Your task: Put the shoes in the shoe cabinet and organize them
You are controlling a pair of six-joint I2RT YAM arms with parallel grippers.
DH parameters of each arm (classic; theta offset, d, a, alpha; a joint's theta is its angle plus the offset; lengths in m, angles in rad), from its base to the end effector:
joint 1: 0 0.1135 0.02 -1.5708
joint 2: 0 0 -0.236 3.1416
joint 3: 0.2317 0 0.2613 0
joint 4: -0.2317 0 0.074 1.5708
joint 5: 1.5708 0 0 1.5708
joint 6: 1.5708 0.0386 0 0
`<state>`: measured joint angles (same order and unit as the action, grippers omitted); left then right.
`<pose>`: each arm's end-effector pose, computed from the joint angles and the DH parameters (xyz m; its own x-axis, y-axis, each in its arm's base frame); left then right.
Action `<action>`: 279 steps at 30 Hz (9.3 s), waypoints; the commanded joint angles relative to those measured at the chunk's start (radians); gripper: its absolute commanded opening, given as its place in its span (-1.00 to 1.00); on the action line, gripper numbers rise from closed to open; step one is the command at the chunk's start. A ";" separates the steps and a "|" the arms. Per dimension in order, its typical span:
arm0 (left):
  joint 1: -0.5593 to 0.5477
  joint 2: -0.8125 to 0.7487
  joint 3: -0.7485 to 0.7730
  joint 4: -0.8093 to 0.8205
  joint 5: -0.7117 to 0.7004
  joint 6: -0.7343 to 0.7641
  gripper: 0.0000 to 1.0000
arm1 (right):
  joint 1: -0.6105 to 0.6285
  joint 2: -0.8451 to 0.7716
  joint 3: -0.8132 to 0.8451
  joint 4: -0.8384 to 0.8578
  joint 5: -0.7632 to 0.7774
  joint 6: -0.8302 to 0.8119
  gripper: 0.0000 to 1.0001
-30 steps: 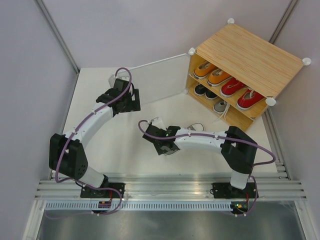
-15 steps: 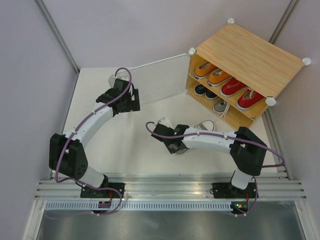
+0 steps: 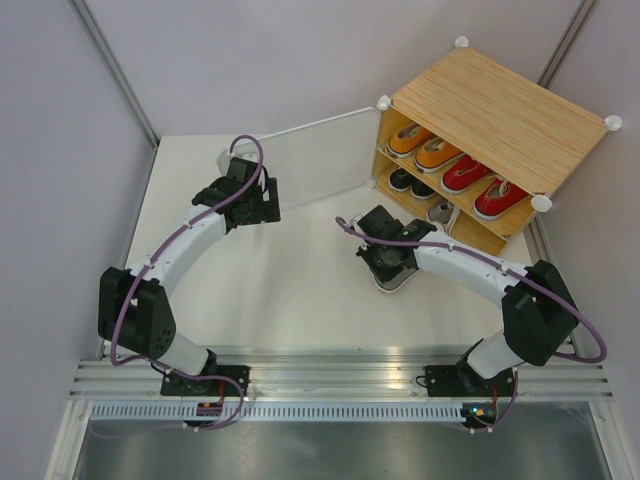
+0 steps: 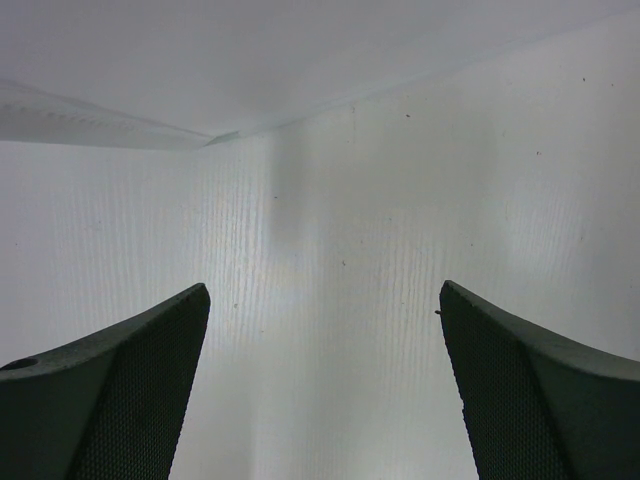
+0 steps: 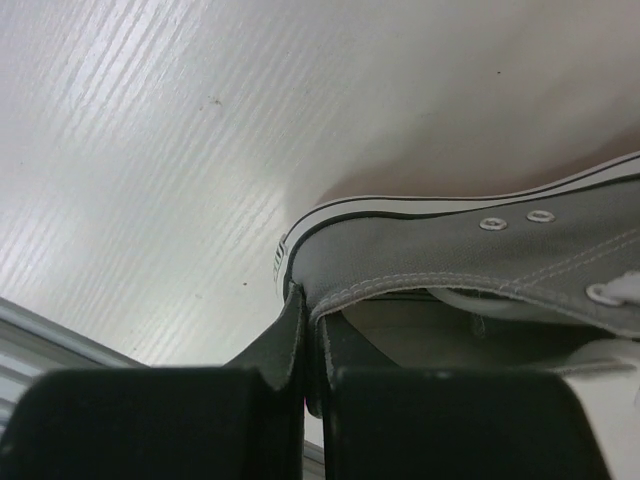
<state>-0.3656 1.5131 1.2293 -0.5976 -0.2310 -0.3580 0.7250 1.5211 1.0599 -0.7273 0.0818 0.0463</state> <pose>0.3191 -0.1127 0.2494 -0.7492 -0.0784 -0.6576 -0.0539 0.9969 -0.0574 0.2301 0.1997 0.1854 -0.7233 -0.5791 -0.3762 -0.6053 0.7939 -0.0585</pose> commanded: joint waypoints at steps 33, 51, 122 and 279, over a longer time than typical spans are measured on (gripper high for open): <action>0.005 -0.034 0.015 -0.004 -0.002 0.014 0.96 | -0.303 -0.167 0.060 -0.181 -0.284 -0.177 -0.99; 0.005 -0.031 0.015 -0.005 0.004 0.011 0.96 | -0.378 -0.067 0.086 -0.106 -0.309 -0.293 -0.99; 0.005 -0.056 0.010 -0.007 0.044 -0.006 0.96 | -0.167 -0.354 -0.419 0.436 0.772 0.977 0.07; 0.007 -0.074 0.009 0.001 0.108 -0.045 0.96 | -0.335 0.330 0.342 0.982 0.219 -0.006 0.06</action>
<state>-0.3656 1.4448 1.2293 -0.6006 -0.1280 -0.3763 0.3847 1.8385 1.3518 0.2035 0.2173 0.0700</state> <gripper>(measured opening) 0.982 0.528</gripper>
